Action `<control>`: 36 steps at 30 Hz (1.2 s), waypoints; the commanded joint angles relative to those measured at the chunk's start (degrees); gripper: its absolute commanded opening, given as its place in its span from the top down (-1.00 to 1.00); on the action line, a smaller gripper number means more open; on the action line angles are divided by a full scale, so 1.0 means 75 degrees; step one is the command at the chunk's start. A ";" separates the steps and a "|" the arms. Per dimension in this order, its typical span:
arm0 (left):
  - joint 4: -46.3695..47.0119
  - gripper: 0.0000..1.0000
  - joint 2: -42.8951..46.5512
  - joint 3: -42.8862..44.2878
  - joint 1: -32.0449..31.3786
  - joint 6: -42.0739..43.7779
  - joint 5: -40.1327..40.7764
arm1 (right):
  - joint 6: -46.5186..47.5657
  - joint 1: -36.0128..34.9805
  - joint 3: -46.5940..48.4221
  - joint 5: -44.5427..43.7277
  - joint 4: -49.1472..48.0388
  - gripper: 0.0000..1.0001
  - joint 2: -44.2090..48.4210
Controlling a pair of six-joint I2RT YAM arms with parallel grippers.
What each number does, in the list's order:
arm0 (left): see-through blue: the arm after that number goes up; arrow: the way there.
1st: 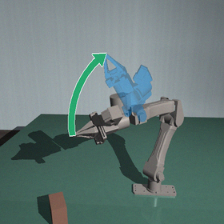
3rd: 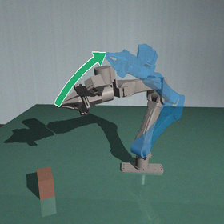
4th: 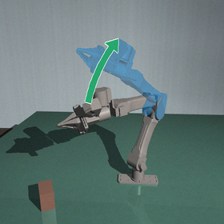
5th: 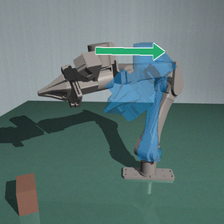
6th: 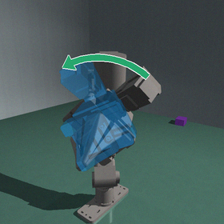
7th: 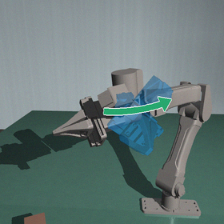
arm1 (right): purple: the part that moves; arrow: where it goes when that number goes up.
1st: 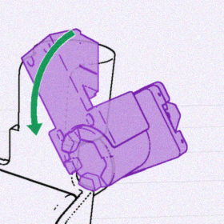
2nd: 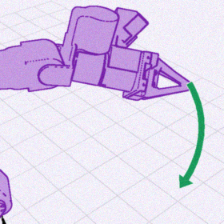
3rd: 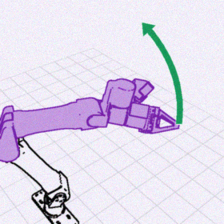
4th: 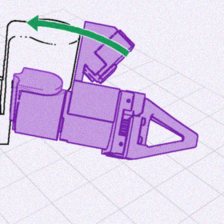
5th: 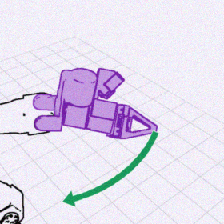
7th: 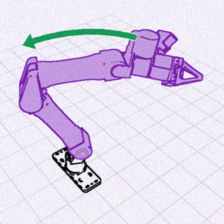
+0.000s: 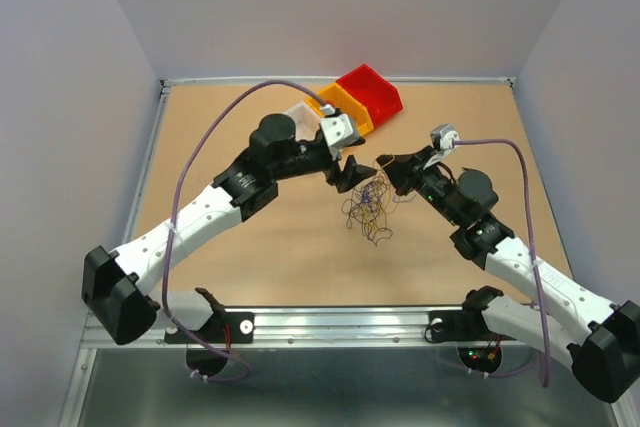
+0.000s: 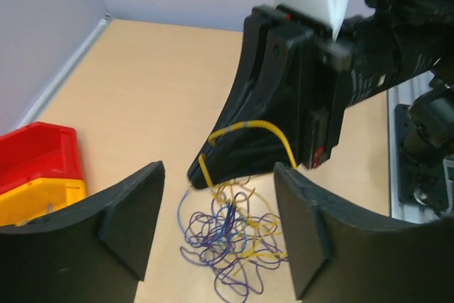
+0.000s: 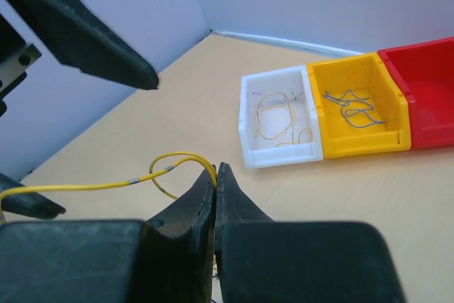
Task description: Untangle the cables
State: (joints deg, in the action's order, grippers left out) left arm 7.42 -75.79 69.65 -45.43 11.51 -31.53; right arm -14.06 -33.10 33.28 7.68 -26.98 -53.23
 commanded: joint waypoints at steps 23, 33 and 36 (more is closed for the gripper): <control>0.4097 -0.41 -0.1050 -0.1447 0.0491 -0.0667 -0.0858 | -0.1125 -0.0063 0.1950 -0.0649 0.0562 0.99 0.0172; 0.3745 1.00 -0.1672 -0.1388 0.0421 -0.0340 -0.0824 | -0.0774 -0.0063 0.3049 -0.1598 0.1007 0.99 0.0149; 0.3442 1.00 -0.2058 -0.1295 0.0386 -0.0187 -0.0812 | -0.0551 -0.0063 0.3940 -0.1844 0.1242 0.99 0.0090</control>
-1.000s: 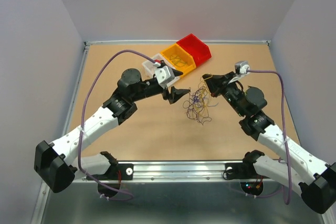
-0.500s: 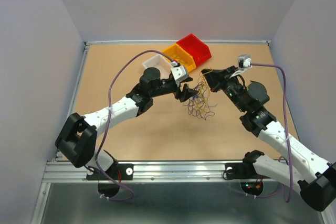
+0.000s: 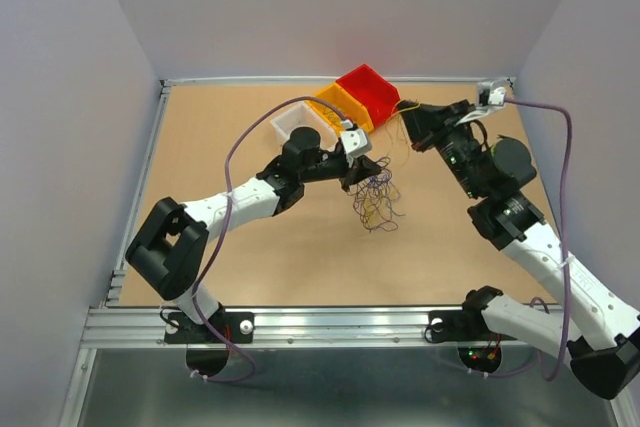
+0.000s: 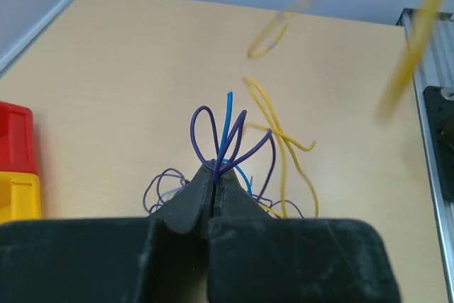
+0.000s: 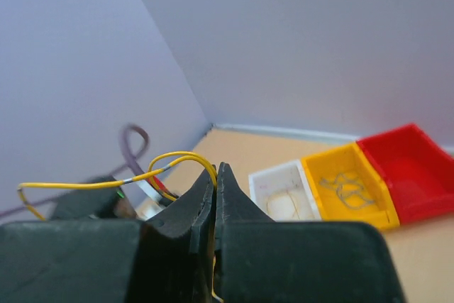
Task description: Untangle the cables
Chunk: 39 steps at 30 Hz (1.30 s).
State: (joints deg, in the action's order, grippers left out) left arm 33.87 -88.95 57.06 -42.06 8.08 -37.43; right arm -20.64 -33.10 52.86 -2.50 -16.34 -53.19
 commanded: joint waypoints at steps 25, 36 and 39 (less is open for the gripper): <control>-0.2489 -0.60 0.1709 0.0422 0.0192 0.0107 0.2916 | 0.0539 -0.0075 0.2479 -0.1987 0.0105 0.99 -0.1836; -0.1681 -0.59 0.2191 -0.0353 0.3005 -0.0514 0.2366 | -0.0587 -0.0063 0.3486 -0.0371 -0.0470 0.99 -0.4719; -0.1411 -0.61 0.2192 -0.0494 0.3498 -0.0596 0.2494 | -0.0821 -0.0063 0.3990 0.0167 -0.0494 0.99 -0.5667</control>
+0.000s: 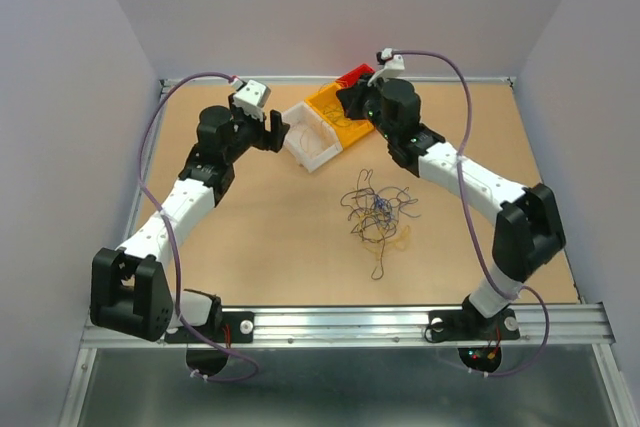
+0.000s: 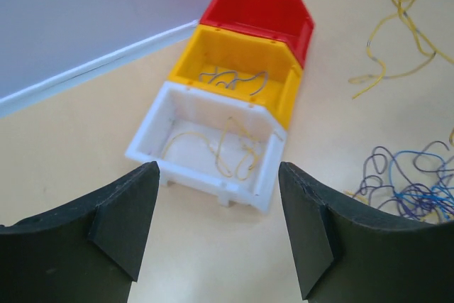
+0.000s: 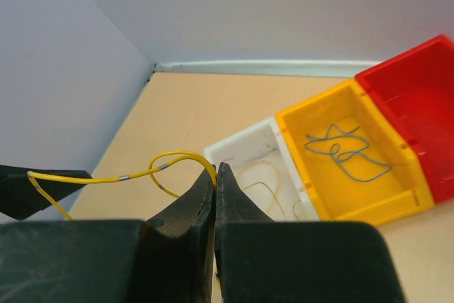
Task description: Untangle the cables
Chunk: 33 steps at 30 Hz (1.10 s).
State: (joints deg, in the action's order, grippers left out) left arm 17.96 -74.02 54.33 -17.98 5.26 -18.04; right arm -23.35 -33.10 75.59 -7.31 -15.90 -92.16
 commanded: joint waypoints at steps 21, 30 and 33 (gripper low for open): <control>0.1098 -0.60 -0.0549 -0.0025 0.0639 -0.0279 0.0636 | -0.1480 0.0207 0.4101 0.1598 -0.0341 0.99 -0.5172; 0.0689 -0.59 -0.1438 0.0536 0.0639 -0.0349 0.0437 | -0.0510 -0.0085 0.3797 0.0075 -0.0072 0.99 -0.5618; 0.0583 -0.59 -0.1626 0.0643 0.0639 -0.0303 0.0390 | 0.0006 -0.0320 0.3702 -0.0825 -0.0013 0.99 -0.5583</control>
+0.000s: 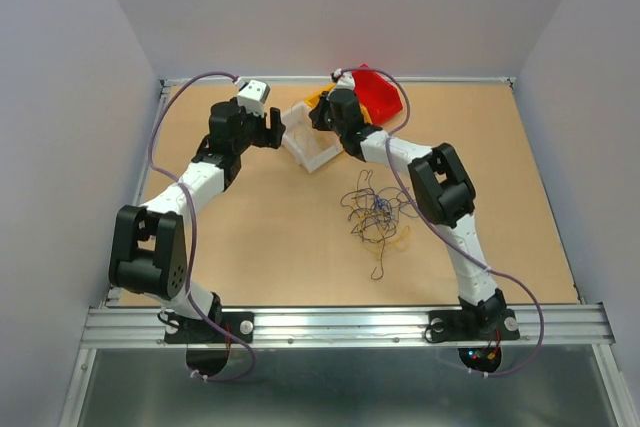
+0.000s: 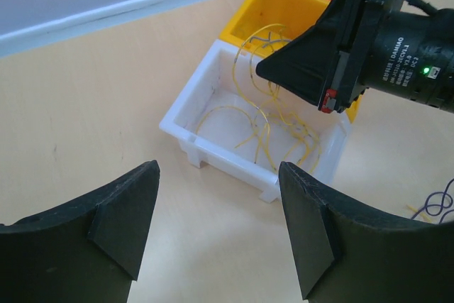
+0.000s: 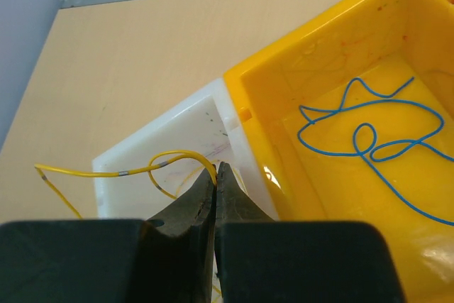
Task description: Untangle the cables
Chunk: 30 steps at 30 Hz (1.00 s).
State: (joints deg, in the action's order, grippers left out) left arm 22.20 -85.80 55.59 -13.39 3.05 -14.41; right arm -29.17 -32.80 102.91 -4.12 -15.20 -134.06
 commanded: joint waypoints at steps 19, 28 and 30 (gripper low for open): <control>-0.0076 -0.51 -0.0783 0.0767 0.0027 -0.0055 0.0187 | 0.2483 -0.0842 0.0985 -0.1256 0.1675 0.99 -0.1016; 0.0064 -0.51 -0.0432 0.0591 0.0027 -0.0008 0.0539 | 0.2401 -0.0959 0.0318 -0.0470 0.2003 0.99 0.0002; 0.0076 -0.53 -0.0326 0.0556 0.0027 -0.0020 0.0586 | 0.2471 -0.1041 0.0154 -0.0517 0.2003 0.99 0.0307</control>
State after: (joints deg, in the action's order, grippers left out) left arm 19.90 -92.82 59.42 -13.39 2.92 -11.64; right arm -11.73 -39.20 106.10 -10.11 -2.02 -138.65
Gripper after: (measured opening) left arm 0.756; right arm 0.022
